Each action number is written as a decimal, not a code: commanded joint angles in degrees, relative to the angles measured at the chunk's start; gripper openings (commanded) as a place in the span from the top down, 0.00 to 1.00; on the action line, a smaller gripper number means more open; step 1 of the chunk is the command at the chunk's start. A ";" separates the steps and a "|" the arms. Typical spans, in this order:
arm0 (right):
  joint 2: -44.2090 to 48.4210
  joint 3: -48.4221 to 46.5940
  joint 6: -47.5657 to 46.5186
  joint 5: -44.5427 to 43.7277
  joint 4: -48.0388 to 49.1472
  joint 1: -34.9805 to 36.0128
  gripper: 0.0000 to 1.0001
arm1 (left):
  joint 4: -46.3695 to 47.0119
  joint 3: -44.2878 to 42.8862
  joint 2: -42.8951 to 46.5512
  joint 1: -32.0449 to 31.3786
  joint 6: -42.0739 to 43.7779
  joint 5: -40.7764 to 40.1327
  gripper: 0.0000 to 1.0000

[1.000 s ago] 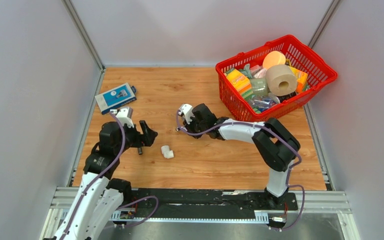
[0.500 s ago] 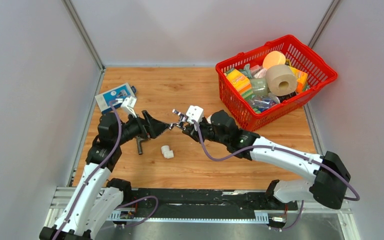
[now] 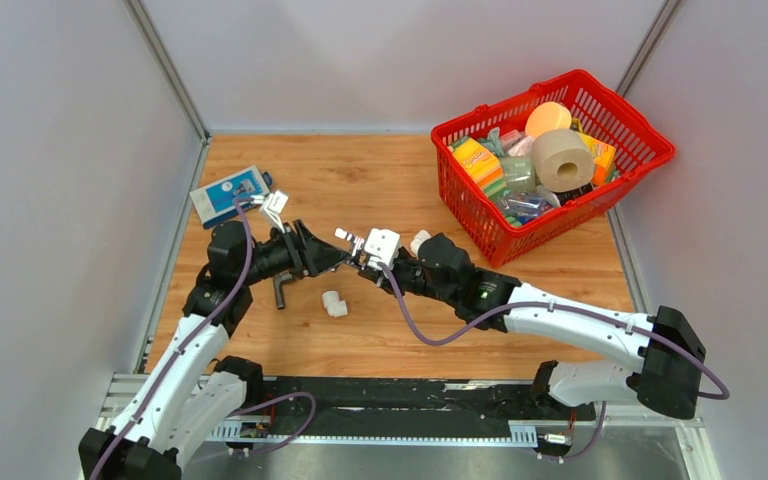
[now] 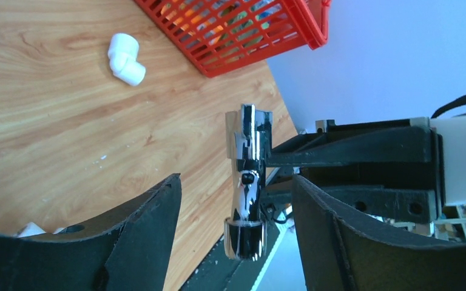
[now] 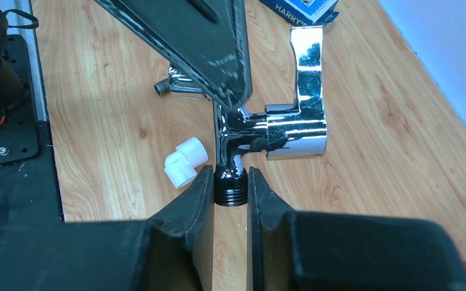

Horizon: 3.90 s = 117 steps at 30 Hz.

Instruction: Install the water faucets

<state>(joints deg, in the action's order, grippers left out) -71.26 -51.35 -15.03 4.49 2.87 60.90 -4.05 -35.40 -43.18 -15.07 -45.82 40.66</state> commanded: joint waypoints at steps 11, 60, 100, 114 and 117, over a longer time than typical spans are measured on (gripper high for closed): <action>0.69 -1.20 -3.78 -4.49 3.37 3.25 1.00 | 5.81 2.26 -2.09 -4.35 -3.04 1.87 0.59; -1.33 1.08 5.87 -11.52 -0.49 -2.88 0.00 | -9.21 -0.37 10.65 -1.37 14.88 -20.53 1.00; -32.89 -10.96 20.32 -6.69 -15.16 -13.72 0.67 | -15.28 2.88 34.39 -0.84 34.31 -45.76 1.00; -21.39 -6.57 26.96 -18.20 -27.04 -7.29 0.00 | -15.55 2.96 33.77 -0.84 34.31 -45.59 1.00; -18.48 -6.65 32.76 -20.22 -25.91 -5.01 0.00 | -15.63 2.96 33.69 -0.84 34.31 -46.02 1.00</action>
<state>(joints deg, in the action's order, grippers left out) -95.42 -57.39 9.21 -10.44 -22.70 53.63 -21.85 -31.53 -9.41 -16.08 -12.64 -5.04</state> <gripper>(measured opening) 0.998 0.345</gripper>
